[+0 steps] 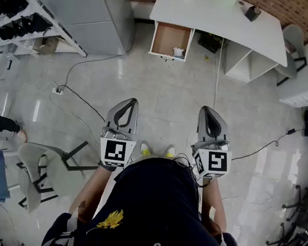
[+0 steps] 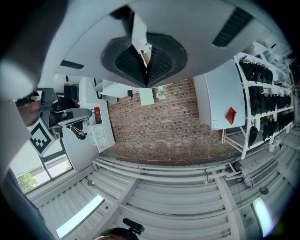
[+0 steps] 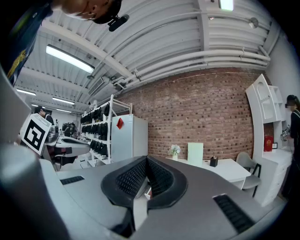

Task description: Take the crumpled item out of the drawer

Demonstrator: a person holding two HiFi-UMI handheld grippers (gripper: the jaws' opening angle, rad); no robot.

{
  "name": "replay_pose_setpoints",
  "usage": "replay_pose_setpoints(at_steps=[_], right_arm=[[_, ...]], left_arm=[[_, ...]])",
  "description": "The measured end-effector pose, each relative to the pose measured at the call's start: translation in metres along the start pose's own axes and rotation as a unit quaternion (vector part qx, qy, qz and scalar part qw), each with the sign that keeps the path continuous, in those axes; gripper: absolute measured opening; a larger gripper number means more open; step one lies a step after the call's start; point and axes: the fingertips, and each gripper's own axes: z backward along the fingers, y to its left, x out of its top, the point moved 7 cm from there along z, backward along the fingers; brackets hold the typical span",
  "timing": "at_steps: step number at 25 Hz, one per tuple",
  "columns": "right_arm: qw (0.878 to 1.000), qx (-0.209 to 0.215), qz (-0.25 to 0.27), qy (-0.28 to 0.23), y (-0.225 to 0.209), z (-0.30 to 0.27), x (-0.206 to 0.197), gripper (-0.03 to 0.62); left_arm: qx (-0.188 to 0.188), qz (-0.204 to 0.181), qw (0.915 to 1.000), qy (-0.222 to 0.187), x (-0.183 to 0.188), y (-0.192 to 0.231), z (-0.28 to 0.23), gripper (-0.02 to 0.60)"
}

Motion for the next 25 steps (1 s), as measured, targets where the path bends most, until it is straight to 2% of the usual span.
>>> replay_pose_setpoints(at_steps=[16,22,24,25], right_arm=[[1.0,0.004,0.023,0.001,0.023,-0.023,0.01,0.026],[1.0,-0.01,-0.001,-0.016,0.039,-0.04,0.015,0.032],[1.0,-0.004,0.001,-0.017,0.048,-0.046,0.018,0.185],[1.0,0.001,0.001,-0.017,0.053,-0.05,0.019,0.23]], left_arm=[[0.01,0.005,0.9999,-0.01,-0.006,0.035,0.003,0.018],[0.021,0.009,0.9996,-0.017,-0.012,0.06,0.013,0.018],[0.025,0.01,0.9994,-0.021,-0.013,0.071,0.016,0.018],[0.027,0.011,0.9993,-0.022,-0.013,0.076,0.018,0.018]])
